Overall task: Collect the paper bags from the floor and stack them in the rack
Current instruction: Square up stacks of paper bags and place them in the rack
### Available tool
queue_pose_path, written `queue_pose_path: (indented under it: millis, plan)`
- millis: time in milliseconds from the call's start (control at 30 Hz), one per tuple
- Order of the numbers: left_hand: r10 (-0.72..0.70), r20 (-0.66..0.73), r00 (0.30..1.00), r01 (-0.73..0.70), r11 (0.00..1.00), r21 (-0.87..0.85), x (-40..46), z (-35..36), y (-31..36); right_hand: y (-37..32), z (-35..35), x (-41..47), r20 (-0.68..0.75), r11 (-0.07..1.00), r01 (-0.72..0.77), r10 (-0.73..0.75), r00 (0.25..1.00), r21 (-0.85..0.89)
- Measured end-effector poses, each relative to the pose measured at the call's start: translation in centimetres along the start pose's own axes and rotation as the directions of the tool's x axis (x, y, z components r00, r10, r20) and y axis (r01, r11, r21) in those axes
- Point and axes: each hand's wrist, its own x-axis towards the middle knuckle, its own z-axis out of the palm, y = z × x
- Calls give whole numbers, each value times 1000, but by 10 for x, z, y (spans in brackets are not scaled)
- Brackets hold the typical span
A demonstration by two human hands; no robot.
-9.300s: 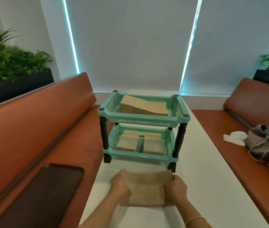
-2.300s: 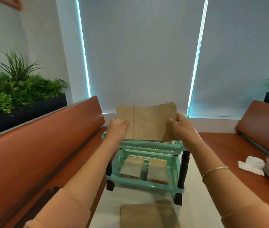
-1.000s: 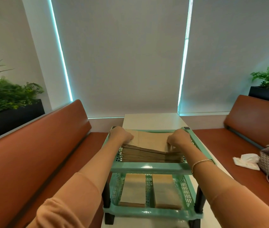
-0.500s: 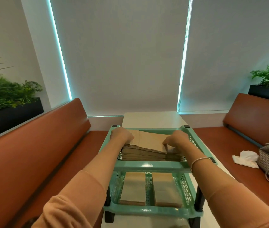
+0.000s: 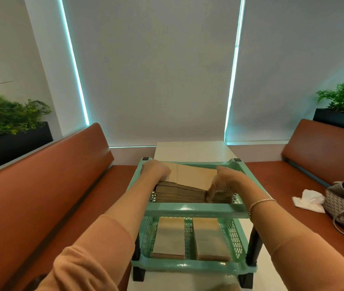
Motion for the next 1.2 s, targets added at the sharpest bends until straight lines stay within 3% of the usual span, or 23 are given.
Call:
queue_pose_path:
  millis: [300,400,467,567,700,833,933,1000,1100,1200]
  plan:
    - [39,11,999,-37,990,-136,-7,0,-2,3,-2,-9,-68,999,-34,35,997,18]
    - [47,-39,998,-54,980,-191,-17,-7,-3,6,-4,-19,-192,999,-46,45,980,-5]
    - [49,-116,992,-76,968,-240,-29,-13,-5,7,-6,-30,-198,999,-37,35,980,-6]
    - [31,-242,970,-132,902,-412,-55,-22,-7,10,-9,-49,-286,991,98,-68,956,91]
    - [53,-352,934,-253,793,-554,-101,-16,-9,21,-4,-92,-487,896,365,-209,848,251]
    - [-13,-393,919,-261,728,-634,-156,11,-9,41,19,-136,-503,813,524,-351,789,254]
    - [-22,-324,946,-206,732,-650,-192,48,-16,68,49,-156,-410,805,550,-436,801,220]
    - [-22,-194,981,-101,794,-599,-209,81,-26,92,76,-160,-292,841,489,-420,859,230]
    - [-88,52,995,102,899,-426,-220,141,-48,135,122,-147,-109,944,280,-264,958,176]
    - [-259,234,937,316,915,-252,-229,188,-69,178,161,-133,-37,998,45,-44,998,39]
